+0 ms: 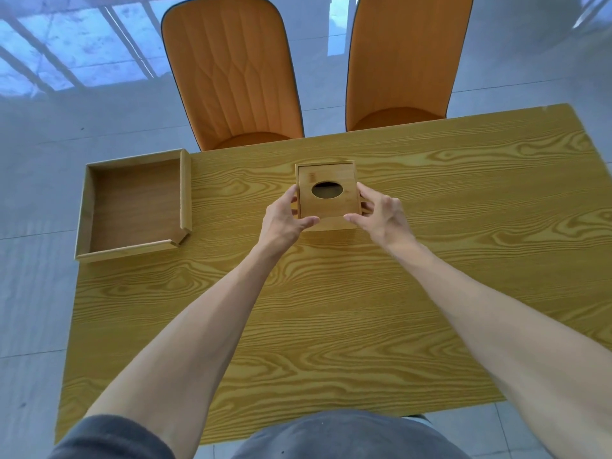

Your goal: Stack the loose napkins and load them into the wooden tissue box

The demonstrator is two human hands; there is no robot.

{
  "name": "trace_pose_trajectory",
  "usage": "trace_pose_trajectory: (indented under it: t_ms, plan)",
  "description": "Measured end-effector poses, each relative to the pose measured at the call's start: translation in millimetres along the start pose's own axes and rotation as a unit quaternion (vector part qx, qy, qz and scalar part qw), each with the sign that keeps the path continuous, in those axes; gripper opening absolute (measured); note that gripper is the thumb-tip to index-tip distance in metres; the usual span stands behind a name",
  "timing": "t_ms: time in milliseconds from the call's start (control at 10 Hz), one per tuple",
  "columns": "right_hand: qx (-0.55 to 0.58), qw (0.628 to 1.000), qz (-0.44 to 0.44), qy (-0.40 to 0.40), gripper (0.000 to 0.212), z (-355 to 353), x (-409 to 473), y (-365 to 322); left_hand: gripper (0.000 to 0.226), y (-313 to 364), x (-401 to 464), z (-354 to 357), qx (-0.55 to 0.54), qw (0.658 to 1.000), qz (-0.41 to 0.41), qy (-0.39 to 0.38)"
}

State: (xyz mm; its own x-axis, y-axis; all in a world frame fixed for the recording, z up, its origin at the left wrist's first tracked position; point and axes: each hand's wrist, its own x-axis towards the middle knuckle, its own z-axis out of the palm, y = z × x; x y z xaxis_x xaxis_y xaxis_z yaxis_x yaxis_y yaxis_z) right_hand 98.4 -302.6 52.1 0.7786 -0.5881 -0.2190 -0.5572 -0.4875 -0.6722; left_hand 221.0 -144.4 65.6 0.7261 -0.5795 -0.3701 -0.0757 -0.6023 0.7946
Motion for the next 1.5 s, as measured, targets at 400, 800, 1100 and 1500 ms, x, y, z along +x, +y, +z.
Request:
trace_pose_trajectory:
  t_ms: [400,800,1100,1500]
  plan:
    - [-0.013,1.0,-0.011,-0.017,0.077,18,40,-42,0.068,-5,26,-37,-0.038,0.998,-0.026,0.038]
    - [0.014,0.997,-0.057,-0.053,0.078,101,56,-128,0.059,-64,29,-120,0.002,0.984,-0.107,0.144]
    - [-0.015,0.996,-0.071,-0.043,0.077,137,49,-164,0.056,-98,27,-157,0.026,0.981,-0.117,0.156]
    - [-0.151,0.976,-0.029,-0.155,0.052,109,49,-191,0.055,-62,14,-182,0.172,0.977,-0.12,0.045]
